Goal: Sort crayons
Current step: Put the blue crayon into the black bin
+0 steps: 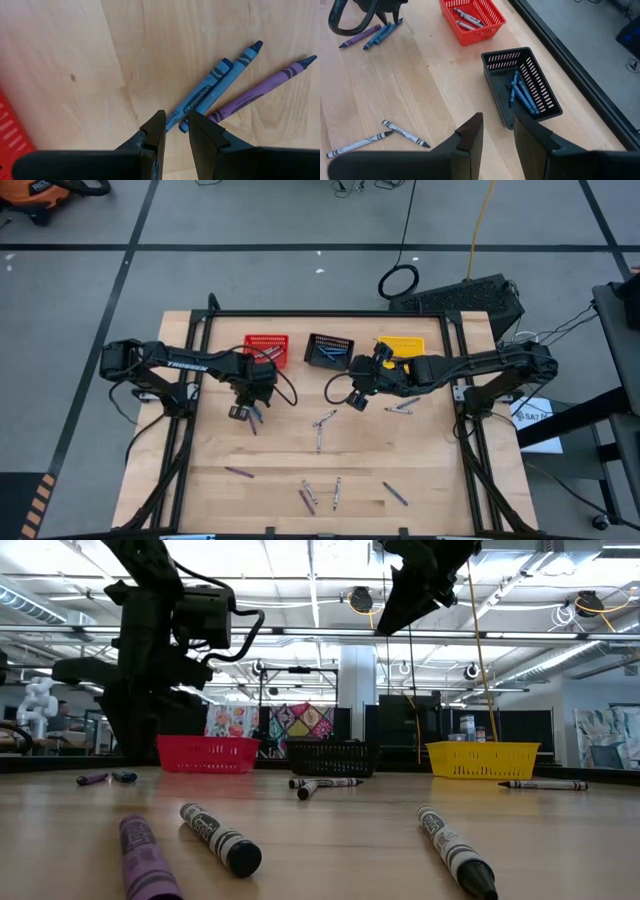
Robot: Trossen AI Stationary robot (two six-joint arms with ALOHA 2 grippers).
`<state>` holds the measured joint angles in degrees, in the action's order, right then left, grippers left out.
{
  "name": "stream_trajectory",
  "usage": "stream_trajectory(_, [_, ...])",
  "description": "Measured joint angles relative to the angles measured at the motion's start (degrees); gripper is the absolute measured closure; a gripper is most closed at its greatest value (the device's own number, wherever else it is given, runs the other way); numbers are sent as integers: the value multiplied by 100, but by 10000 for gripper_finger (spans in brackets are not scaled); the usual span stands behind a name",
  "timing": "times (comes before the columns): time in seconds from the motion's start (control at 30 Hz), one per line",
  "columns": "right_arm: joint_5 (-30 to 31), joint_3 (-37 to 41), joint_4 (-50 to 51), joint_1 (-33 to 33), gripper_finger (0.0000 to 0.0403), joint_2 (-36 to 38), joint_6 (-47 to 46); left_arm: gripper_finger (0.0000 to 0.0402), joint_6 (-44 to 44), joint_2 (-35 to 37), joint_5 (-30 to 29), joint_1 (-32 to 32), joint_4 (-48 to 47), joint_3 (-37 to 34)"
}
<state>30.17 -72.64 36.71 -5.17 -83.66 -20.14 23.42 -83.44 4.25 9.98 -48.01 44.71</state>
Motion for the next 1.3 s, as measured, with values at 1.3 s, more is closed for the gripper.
stream_trajectory(1.3, [2,0,0,-2,307,0,-127,326,1653,-337,-123,0,-35,-2])
